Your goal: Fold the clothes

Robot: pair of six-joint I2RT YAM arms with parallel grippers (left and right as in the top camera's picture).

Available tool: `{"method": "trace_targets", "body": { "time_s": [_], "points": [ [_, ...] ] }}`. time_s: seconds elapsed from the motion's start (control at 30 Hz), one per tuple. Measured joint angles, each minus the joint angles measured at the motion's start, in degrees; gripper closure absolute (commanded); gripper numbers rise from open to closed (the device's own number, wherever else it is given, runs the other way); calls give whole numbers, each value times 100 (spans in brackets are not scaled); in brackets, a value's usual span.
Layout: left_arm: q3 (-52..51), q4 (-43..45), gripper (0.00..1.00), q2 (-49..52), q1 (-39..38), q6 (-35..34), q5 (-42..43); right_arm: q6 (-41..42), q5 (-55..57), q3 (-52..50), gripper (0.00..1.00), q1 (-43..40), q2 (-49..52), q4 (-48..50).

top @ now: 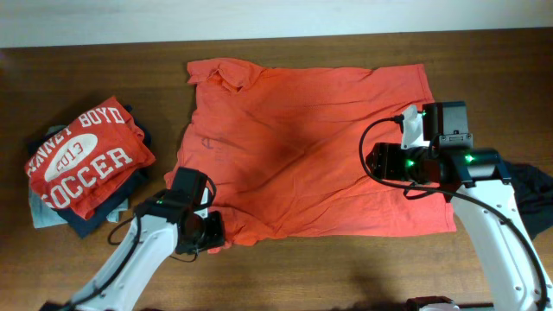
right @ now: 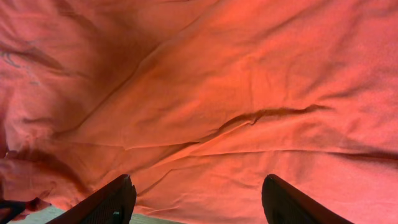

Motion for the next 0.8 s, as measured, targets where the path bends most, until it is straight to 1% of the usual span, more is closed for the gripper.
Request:
{"method": "trace_targets", "body": {
  "time_s": [0.07, 0.1, 0.2, 0.3, 0.43, 0.5, 0.6, 0.8],
  "points": [
    [0, 74, 95, 131, 0, 0, -11, 0, 0, 0, 30, 0, 0, 0],
    [0, 74, 99, 157, 0, 2, -13, 0, 0, 0, 30, 0, 0, 0],
    [35, -42, 99, 166, 0, 13, -9, 0, 0, 0, 30, 0, 0, -2],
    [308, -450, 99, 166, 0, 13, 129, 7, 0, 0, 30, 0, 0, -4],
    [1233, -1196, 99, 166, 0, 37, 404, -2, 0, 0, 30, 0, 0, -7],
    [1746, -1379, 100, 164, -4, 46, 417, -2, 0, 0, 30, 0, 0, -7],
    [2210, -1366, 100, 162, 15, 59, 308, 0, 0, 0, 30, 0, 0, -2],
    [2275, -1128, 99, 291, 214, 63, 20, 2, 0, 0, 30, 0, 0, -2]
  ]
}}
